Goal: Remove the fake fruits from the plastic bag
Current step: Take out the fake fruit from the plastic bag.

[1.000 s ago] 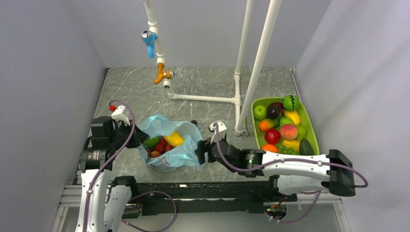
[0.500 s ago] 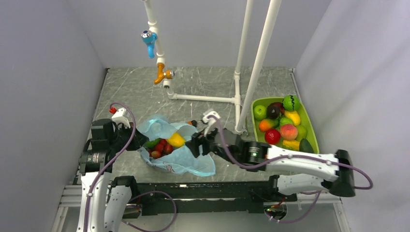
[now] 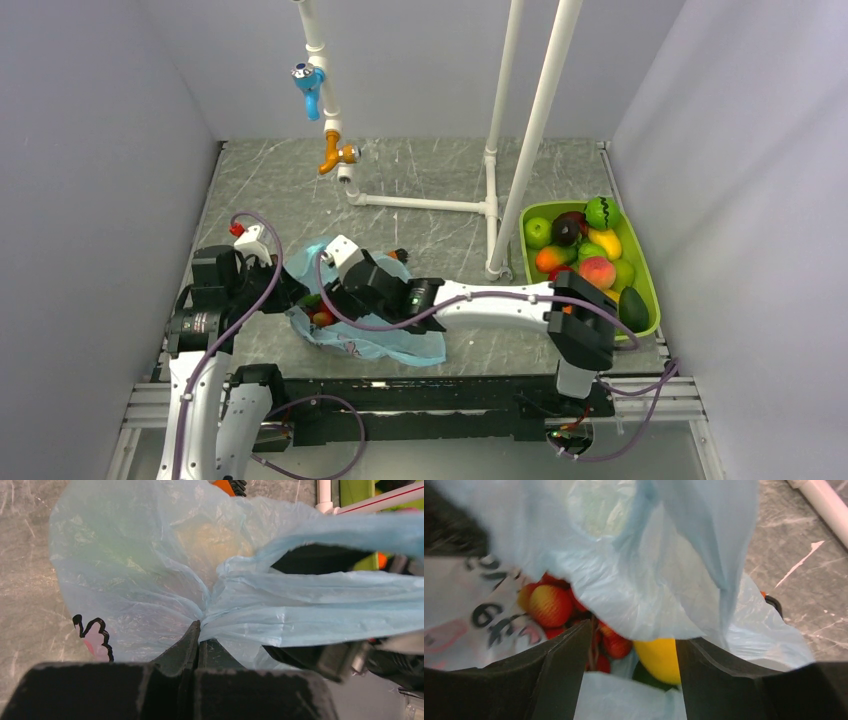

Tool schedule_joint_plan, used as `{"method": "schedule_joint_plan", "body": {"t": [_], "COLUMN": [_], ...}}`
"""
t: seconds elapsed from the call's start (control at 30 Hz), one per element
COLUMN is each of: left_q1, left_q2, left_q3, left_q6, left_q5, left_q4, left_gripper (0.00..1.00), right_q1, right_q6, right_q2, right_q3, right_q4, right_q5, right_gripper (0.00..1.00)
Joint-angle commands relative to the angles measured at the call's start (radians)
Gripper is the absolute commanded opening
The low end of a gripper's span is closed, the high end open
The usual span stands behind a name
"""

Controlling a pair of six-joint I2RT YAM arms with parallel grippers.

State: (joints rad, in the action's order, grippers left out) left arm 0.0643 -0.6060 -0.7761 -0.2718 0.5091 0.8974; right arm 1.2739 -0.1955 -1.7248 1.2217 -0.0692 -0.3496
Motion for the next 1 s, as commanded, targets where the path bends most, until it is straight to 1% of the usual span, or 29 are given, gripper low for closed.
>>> {"method": "schedule_joint_plan", "body": {"t": [0.0, 0.23, 0.33, 0.43, 0.57, 0.7, 0.83, 0.97], "left_q1": [0.006, 0.006, 0.006, 0.006, 0.006, 0.006, 0.006, 0.006], "left_q2": [-0.001, 0.001, 0.001, -0.003, -0.001, 0.000, -0.002, -0.004], "left_q3": [-0.003, -0.003, -0.003, -0.002, -0.003, -0.003, -0.002, -0.003], "left_q6": [0.020, 0.022, 0.019, 0.022, 0.022, 0.022, 0.022, 0.020], "left_q5": [0.024, 0.025, 0.023, 0.025, 0.026, 0.025, 0.026, 0.024], "left_q4": [-0.016, -0.017, -0.020, -0.019, -0.018, -0.018, -0.020, -0.020], "left_gripper": [0.00, 0.00, 0.00, 0.00, 0.00, 0.00, 0.00, 0.00], "right_q1": [-0.039, -0.070, -0.089, -0.090, -0.088, -0.087, -0.085, -0.071], "right_q6": [0.058, 0.092, 0.079, 0.079, 0.066, 0.060, 0.055, 0.047], "right_q2": [-0.072, -0.146, -0.175, -0.192, -0.205, -0.206, -0.196, -0.129], "right_q3": [0.098, 0.138, 0.160, 0.167, 0.176, 0.181, 0.181, 0.168], "right_q4": [-0.035, -0.042, -0.055, -0.045, -0.039, -0.045, -0.052, -0.047], "right_q5": [-0.061, -0.064, -0.038, 0.023, 0.049, 0.053, 0.067, 0.066], "right_gripper": [0.67, 0.72, 0.73, 0.73, 0.67, 0.64, 0.47, 0.32]}}
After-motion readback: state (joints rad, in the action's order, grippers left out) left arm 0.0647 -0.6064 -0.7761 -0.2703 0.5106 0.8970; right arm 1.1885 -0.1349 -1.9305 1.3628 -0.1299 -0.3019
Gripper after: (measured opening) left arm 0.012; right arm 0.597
